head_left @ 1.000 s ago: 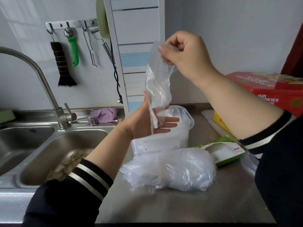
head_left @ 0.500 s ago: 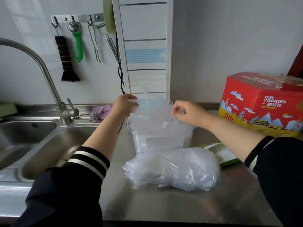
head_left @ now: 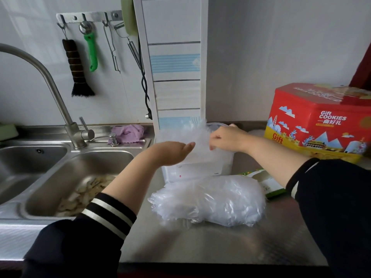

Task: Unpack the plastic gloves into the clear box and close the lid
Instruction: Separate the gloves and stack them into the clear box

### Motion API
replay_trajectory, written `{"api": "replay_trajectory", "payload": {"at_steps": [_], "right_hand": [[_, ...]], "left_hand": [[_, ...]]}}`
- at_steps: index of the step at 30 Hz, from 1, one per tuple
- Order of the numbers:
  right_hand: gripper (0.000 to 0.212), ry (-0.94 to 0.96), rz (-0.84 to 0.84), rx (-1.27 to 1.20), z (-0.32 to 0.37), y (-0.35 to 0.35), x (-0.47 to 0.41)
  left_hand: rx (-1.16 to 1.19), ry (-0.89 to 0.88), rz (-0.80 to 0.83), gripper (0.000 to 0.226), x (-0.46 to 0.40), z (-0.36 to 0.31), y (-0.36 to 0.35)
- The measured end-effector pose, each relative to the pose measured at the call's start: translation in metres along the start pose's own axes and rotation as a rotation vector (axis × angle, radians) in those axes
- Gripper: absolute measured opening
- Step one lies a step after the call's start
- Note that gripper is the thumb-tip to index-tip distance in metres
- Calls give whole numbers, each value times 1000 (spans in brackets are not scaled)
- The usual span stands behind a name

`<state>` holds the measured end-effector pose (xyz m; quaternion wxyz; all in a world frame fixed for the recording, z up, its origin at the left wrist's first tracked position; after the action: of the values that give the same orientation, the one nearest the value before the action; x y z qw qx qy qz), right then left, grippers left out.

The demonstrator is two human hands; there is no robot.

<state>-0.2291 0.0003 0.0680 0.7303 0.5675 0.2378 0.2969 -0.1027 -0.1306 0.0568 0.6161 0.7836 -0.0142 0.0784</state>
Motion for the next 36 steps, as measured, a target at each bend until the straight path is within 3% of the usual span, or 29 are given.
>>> {"api": "replay_trajectory", "payload": {"at_steps": [2, 4, 7, 10, 13, 16, 21, 27, 36], "right_hand": [[39, -6, -129, 90, -6, 6, 5], [49, 49, -334, 77, -8, 17, 19], [48, 241, -605, -204, -7, 32, 57], [43, 246, -460, -421, -6, 19, 93], [36, 140, -97, -320, 0, -18, 117], [43, 123, 38, -137, -4, -56, 127], [12, 80, -126, -261, -15, -70, 132], [7, -25, -182, -396, -13, -51, 132], [8, 43, -459, -583, 16, 49, 101]], "left_hand": [[-27, 8, -17, 66, 2, -1, -2], [-75, -29, -152, 55, 5, -2, 2], [-181, -115, -446, 37, 13, -6, 9], [-236, -327, -865, 19, 35, -19, 11], [-152, -440, -1109, 17, 59, -39, -4], [-91, -515, -1031, 20, 67, -57, -32], [-28, -443, -788, 42, 57, -50, -78], [138, -325, -1060, 36, 71, -24, -71], [184, -221, -1252, 32, 86, -11, -69]]}}
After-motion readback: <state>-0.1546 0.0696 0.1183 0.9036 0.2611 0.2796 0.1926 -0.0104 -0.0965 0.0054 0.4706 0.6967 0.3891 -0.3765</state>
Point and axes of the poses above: each hand's wrist, its own x-axis away from the middle knuckle, its own y-axis out of the back of the hand, z = x × y, the point moved 5 cm from there along -x, towards the middle knuckle, and after that the axes turned 9 degrees about -y, right-handed, at the moved point
